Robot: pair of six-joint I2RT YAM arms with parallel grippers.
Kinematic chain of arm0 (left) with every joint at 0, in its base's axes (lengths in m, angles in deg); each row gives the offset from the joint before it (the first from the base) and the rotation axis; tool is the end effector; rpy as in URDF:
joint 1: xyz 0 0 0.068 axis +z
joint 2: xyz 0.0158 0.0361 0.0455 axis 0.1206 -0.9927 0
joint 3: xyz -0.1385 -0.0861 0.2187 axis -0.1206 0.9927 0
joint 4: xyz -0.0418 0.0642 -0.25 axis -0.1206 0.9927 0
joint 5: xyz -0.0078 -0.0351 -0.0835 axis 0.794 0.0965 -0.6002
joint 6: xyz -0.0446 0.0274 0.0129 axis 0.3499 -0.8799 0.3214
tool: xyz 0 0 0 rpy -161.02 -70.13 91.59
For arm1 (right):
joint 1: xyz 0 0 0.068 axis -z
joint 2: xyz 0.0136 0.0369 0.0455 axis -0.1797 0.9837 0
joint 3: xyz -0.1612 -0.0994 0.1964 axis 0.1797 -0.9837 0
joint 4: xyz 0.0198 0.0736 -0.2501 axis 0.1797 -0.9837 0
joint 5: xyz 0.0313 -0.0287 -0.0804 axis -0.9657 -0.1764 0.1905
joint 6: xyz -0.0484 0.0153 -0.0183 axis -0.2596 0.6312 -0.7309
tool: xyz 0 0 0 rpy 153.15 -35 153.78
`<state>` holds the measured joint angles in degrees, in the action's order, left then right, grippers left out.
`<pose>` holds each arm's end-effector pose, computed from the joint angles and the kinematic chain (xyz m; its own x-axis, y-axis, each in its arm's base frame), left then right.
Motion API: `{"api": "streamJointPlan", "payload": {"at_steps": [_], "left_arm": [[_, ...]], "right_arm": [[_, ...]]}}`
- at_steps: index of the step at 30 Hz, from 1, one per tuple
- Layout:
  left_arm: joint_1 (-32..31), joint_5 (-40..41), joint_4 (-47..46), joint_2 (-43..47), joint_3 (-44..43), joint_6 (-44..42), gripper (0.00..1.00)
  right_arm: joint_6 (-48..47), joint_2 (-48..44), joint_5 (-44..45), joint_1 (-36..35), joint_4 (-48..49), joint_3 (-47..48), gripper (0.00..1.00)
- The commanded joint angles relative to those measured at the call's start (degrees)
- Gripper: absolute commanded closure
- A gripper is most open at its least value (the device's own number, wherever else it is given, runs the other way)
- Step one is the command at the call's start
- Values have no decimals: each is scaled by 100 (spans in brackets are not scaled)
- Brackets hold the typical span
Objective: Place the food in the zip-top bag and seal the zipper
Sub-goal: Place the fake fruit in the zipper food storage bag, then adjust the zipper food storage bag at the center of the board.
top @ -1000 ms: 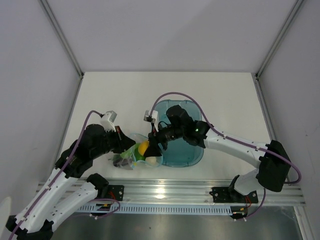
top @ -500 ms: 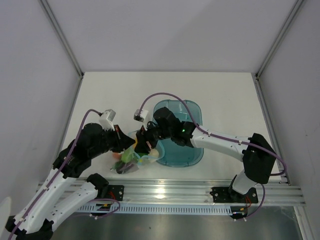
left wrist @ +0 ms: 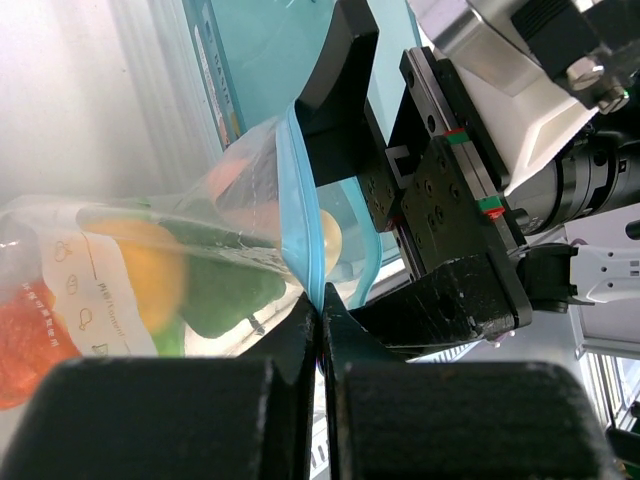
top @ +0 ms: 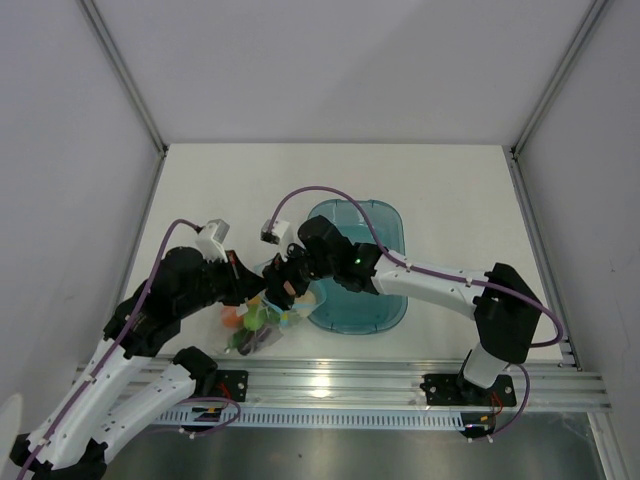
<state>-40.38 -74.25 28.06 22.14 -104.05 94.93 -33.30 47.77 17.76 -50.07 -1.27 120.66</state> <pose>0.0959 -0.0692 0.3282 -0.7126 -0.2528 -0.6544 0.2682 0.7638 -0.5871 0.1790 0.3449 0.2815 -0.3692 -0.4039 -0.8370 -0.9286 0.1963 0.3149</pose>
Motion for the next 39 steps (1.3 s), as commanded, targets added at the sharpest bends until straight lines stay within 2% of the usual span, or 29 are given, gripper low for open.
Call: {"api": "streamJointPlan", "payload": {"at_steps": [1, 7, 11, 17, 21, 25, 28, 32, 35, 37, 39], "left_arm": [[14, -93, -209, 47, -194, 93, 99], [14, -49, -226, 47, -115, 102, 100], [23, -40, -226, 65, -80, 102, 99], [23, -84, -340, 56, 8, 146, 99], [23, -137, -446, 91, 96, 199, 99], [23, -163, -569, 179, 184, 251, 99], [23, -242, -639, 214, 219, 278, 99], [23, -313, -622, 223, 184, 269, 99], [32, -304, -596, 258, 228, 287, 99], [32, -383, -613, 293, 272, 304, 100], [23, -453, -657, 337, 325, 313, 99]], "right_arm": [[-107, -135, 171, -31, 40, 178, 17], [-133, -187, 171, -31, -30, 169, 17], [-239, -380, 355, -48, -434, 222, 18], [-362, -1205, 873, -13, -1023, 2, 18], [-55, -1576, 1626, -13, -1366, 116, 18], [805, -1875, 2322, -83, -1840, 213, 19], [1570, -2155, 2638, -522, -1929, -41, 22], [2493, -2288, 3429, -1470, -1605, -340, 25], [3555, -2131, 4247, -2086, -1595, -393, 26], [4214, -2008, 4467, -2377, -1482, -481, 28], [4445, -1797, 4582, -2535, -1323, -481, 31]]}}
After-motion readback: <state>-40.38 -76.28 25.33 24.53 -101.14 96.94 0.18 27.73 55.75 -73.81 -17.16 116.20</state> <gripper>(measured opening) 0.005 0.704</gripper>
